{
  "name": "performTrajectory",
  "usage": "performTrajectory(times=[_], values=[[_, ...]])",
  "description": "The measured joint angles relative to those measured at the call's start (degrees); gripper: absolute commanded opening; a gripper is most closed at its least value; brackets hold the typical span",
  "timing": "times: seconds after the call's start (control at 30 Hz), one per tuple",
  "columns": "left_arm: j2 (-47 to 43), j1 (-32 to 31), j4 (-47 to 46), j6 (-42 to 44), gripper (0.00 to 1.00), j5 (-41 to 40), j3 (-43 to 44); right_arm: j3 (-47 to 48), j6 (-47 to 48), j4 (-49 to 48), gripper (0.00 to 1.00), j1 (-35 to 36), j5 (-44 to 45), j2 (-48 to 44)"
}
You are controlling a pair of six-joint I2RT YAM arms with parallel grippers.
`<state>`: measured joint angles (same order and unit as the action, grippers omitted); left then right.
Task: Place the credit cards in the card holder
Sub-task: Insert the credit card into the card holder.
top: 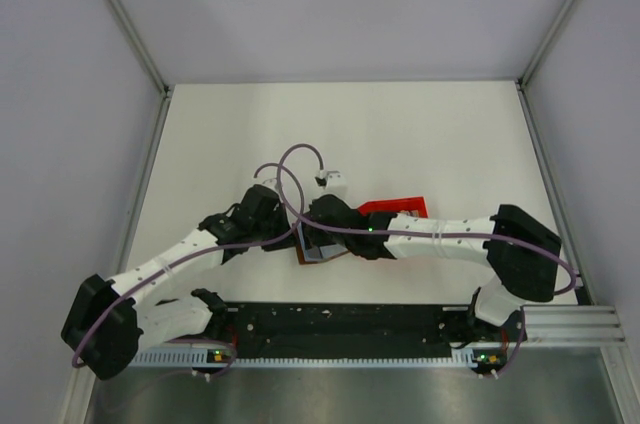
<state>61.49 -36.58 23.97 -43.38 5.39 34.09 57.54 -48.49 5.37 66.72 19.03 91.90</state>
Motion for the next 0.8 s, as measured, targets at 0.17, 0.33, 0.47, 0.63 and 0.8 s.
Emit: performTrajectory(times=[0.17,0.33,0.47,0.63,0.8], values=[[-0.15,0.00,-0.13,-0.20,0.00,0.17,-0.15,0.02,0.00,0.22,0.00,0.02,-0.02,0.92],[-0.15,0.00,-0.39,-0.22,0.00,0.24,-0.15,0.02,0.00,0.31,0.00,0.02,-0.02,1.20],[-0.15,0.00,-0.39,-0.22,0.00,0.31,-0.17,0.02,0.02,0.28,0.00,0.02,0.00,1.20],[-0.15,0.00,-0.46,-0.24,0.00,0.37,-0.48,0.02,0.04,0.22,0.00,0.04,0.35,0.59],[-0.15,0.00,-0.46,-0.26,0.00,0.37,-0.76,0.02,0.04,0.07,0.00,0.04,0.44,-0.11]])
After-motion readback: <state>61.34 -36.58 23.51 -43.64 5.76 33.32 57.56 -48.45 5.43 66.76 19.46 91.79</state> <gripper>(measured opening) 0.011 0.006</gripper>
